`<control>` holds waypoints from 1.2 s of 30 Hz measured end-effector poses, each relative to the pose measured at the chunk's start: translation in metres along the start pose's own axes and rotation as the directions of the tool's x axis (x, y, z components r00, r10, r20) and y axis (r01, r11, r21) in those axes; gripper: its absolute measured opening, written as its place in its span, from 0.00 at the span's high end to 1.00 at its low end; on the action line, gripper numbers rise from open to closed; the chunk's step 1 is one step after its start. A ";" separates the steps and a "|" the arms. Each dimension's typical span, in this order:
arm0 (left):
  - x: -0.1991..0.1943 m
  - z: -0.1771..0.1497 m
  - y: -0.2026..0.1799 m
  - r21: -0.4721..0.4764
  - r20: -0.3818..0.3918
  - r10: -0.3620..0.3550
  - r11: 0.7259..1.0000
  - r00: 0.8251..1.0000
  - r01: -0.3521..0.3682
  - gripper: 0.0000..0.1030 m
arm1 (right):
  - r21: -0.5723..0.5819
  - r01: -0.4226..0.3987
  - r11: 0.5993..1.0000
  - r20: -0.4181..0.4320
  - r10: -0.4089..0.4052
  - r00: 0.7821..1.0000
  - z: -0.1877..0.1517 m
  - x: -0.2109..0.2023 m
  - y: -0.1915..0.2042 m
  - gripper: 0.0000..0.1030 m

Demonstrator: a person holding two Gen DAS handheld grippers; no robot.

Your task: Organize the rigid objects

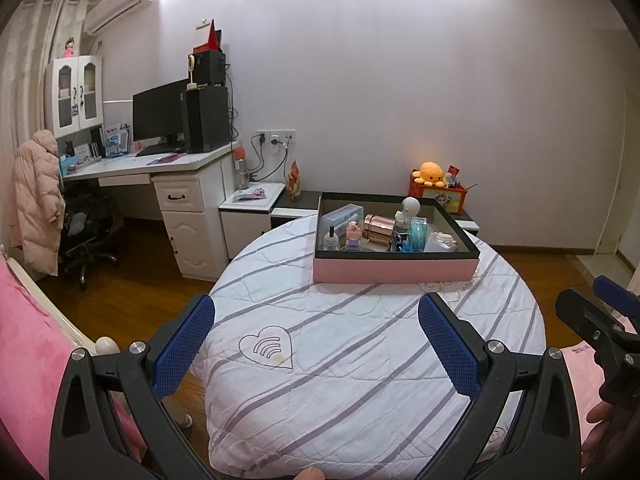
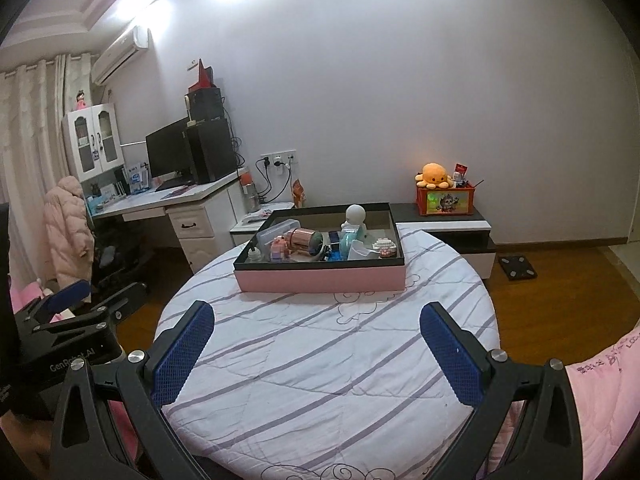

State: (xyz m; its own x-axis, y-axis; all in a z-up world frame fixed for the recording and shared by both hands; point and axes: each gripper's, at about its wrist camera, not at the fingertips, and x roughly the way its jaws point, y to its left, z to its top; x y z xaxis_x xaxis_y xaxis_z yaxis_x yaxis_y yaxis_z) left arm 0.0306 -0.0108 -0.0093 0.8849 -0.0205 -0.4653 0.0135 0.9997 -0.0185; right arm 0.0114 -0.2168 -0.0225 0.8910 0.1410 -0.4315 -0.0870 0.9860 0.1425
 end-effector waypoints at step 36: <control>-0.008 -0.002 -0.002 0.005 0.040 0.022 1.000 0.999 -0.022 0.00 | 0.022 0.054 0.998 -0.017 -0.053 0.998 -0.001 0.002 -0.008 0.00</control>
State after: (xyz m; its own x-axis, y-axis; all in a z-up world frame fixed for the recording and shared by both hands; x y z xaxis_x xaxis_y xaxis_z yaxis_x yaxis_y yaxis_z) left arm 0.0231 -0.0124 -0.0072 0.9031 0.0021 -0.4294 -0.0038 1.0000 -0.0032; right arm 0.0139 -0.2246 -0.0256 0.8865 0.0897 -0.4539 -0.0289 0.9899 0.1390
